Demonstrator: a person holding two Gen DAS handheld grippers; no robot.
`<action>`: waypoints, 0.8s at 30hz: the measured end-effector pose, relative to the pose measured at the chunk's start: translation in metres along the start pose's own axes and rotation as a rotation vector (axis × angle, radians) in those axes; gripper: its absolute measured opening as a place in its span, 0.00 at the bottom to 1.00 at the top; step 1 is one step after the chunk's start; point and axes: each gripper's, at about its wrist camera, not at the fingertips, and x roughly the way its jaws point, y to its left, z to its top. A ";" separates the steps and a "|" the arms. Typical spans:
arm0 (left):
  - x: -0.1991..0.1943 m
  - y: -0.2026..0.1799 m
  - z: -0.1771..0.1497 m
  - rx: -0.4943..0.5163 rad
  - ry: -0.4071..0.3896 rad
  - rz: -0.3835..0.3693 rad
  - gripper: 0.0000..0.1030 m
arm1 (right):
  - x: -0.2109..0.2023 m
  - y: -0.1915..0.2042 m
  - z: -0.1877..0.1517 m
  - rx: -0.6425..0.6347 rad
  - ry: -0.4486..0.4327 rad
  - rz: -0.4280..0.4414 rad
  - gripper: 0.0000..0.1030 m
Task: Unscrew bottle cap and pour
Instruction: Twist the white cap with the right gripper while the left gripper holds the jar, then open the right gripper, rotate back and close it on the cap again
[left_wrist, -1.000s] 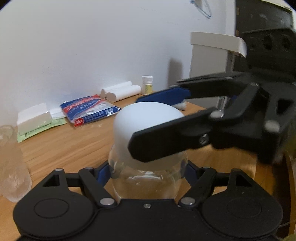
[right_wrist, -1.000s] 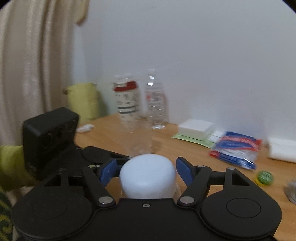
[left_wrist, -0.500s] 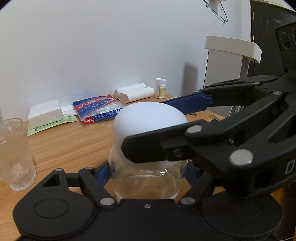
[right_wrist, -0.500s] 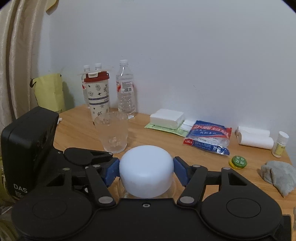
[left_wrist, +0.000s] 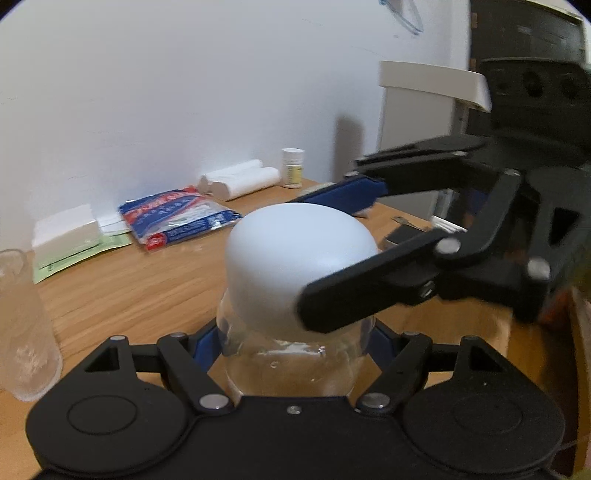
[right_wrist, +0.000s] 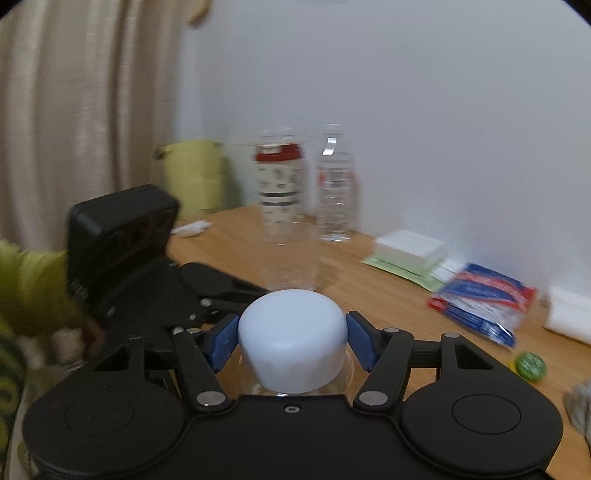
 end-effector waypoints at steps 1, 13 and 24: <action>0.000 0.002 0.001 0.009 0.005 -0.016 0.76 | 0.000 -0.006 0.000 -0.020 -0.003 0.043 0.66; 0.004 0.002 -0.001 -0.012 0.004 0.015 0.77 | 0.001 0.005 0.001 0.010 -0.062 -0.013 0.82; 0.004 -0.012 -0.001 -0.082 -0.022 0.141 0.77 | 0.014 0.043 0.002 0.207 -0.040 -0.315 0.80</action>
